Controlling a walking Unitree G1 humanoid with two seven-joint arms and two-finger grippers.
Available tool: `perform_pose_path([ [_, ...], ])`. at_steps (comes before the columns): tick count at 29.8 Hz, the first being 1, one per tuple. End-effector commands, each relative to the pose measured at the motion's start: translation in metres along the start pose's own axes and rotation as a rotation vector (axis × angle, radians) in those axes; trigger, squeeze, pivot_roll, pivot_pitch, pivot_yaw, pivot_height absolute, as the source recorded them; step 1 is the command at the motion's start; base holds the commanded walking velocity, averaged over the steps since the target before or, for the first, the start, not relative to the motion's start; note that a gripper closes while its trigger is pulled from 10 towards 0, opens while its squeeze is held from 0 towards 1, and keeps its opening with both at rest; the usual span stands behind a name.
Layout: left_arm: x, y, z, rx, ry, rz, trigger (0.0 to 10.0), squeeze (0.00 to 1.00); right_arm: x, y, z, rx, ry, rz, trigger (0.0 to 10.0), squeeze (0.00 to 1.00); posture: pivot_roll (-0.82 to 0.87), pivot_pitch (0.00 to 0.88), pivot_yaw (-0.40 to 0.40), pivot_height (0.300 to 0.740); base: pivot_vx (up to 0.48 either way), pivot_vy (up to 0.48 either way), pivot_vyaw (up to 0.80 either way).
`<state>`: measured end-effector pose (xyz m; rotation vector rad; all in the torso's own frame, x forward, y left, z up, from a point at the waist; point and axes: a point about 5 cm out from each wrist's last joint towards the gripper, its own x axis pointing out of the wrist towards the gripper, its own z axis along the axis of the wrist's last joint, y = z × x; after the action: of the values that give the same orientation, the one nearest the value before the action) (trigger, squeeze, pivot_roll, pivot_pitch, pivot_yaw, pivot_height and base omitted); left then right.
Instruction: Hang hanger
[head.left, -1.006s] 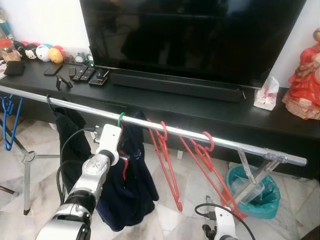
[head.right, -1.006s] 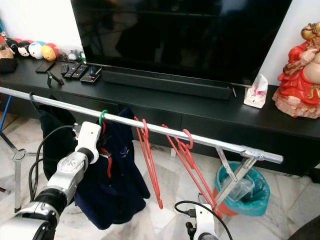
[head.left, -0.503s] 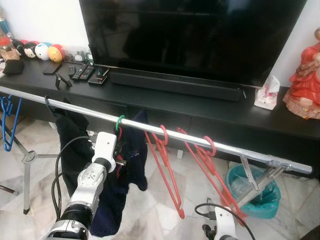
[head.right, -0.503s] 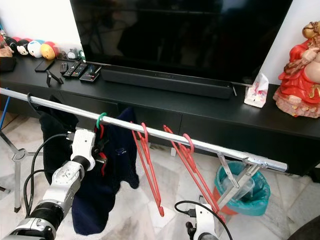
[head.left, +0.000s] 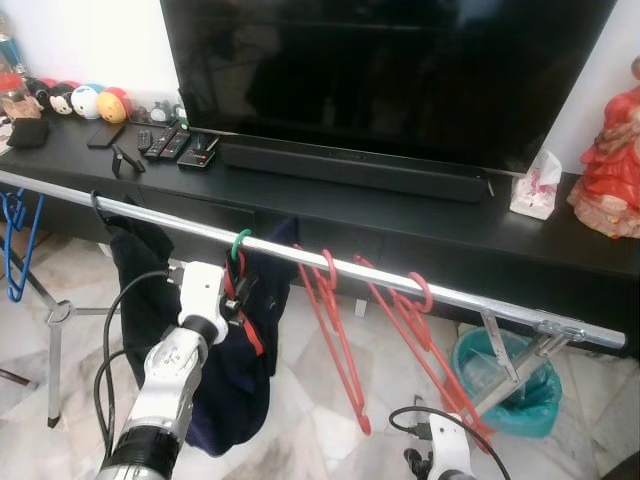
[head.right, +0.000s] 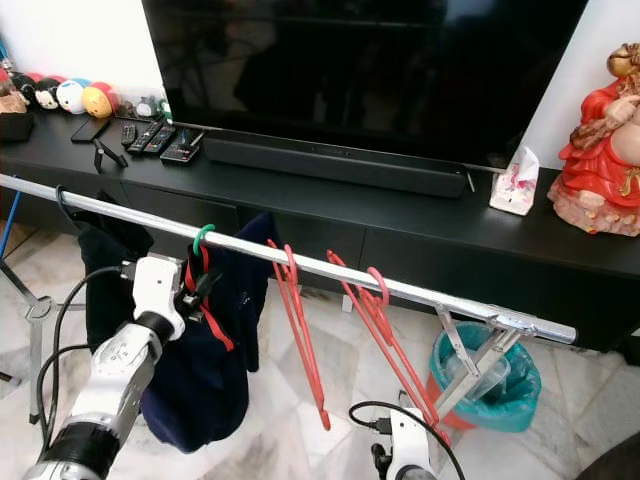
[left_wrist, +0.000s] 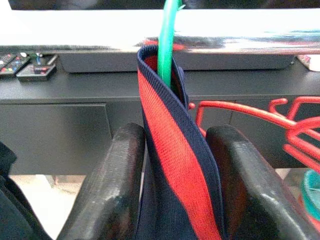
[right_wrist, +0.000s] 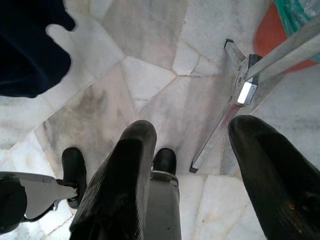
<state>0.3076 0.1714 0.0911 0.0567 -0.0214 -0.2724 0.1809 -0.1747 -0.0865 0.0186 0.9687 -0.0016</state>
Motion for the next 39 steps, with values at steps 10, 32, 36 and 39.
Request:
perform_pose_path([
  [10, -0.025, -0.002, 0.008, 0.003, -0.002, -0.019, 10.0, 1.0, 0.0, -0.002, 0.0, 0.019, -0.001, -0.009, 10.0, 0.0, 0.02, 0.0, -0.032, 0.74, 0.0, 0.0, 0.0],
  [32, -0.084, 0.016, -0.053, 0.037, 0.25, 0.229, 10.0, 0.0, -0.001, -0.003, -0.002, 0.037, -0.002, -0.024, 10.0, 0.0, 0.02, 0.0, -0.022, 0.74, 0.0, 0.0, 0.0],
  [36, -0.081, 0.012, -0.05, 0.027, 0.223, 0.23, 10.0, 0.0, -0.001, -0.003, -0.003, 0.036, -0.001, -0.024, 10.0, 0.0, 0.02, 0.0, -0.022, 0.74, 0.0, 0.0, 0.0],
  [39, -0.074, 0.007, -0.047, 0.002, 0.191, 0.22, 10.0, 0.0, -0.001, -0.002, -0.004, 0.038, 0.002, -0.025, 10.0, 0.0, 0.02, 0.0, -0.019, 0.74, 0.0, 0.0, 0.0],
])
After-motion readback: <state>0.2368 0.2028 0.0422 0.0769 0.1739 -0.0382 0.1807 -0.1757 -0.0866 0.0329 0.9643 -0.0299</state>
